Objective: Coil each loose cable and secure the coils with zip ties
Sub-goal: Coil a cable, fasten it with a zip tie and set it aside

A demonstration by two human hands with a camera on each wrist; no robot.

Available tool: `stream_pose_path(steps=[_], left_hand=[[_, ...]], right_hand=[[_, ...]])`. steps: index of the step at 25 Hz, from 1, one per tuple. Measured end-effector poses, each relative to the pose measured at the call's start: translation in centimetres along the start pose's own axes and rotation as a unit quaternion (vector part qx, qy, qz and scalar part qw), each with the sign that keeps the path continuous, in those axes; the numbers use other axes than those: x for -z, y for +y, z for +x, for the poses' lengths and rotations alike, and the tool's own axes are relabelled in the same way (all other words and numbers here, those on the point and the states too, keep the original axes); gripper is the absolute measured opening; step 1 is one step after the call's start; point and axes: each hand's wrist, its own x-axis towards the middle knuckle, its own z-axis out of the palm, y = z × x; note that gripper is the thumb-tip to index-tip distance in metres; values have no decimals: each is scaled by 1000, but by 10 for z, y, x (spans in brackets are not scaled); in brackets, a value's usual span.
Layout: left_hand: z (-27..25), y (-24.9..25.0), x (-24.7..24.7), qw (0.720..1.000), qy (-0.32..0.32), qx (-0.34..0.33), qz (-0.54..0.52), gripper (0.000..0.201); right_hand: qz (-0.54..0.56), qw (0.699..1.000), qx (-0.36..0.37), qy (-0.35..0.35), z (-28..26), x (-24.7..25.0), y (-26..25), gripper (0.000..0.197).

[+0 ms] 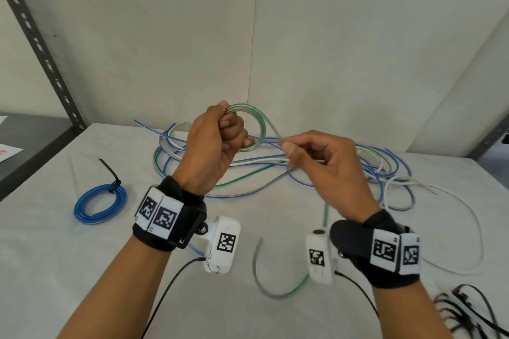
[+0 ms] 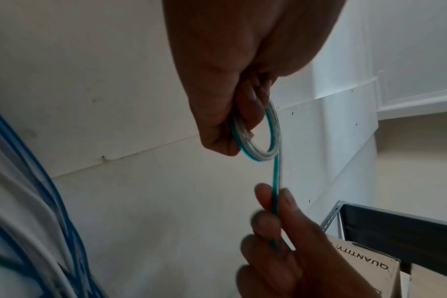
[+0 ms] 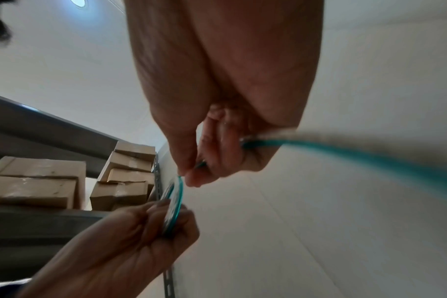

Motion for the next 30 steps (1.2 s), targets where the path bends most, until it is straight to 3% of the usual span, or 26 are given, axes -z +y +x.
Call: stream_pose_path(steps=[5,15,21,26,30], left_hand=[[-1,0,-4,999,17,1,-49,43],[-7,-19,-15,997,12,2,-82,42],[-9,-28,-17,995,29,-7,-93,43],[-9,-27,-16,997,-4,34,-69,37],[-6,-11,-5,982,-67,107,140,54]], right_hand=[[98,995,-28,-20,-4,-31,5,7],[105,990,-30,88,-9,-42,3,15],[88,990,-41,99,-10,-44,3,17],[24,998,-14,60,-4,-20,0,11],[-44,997,-31,-62,-1,17,0,12]])
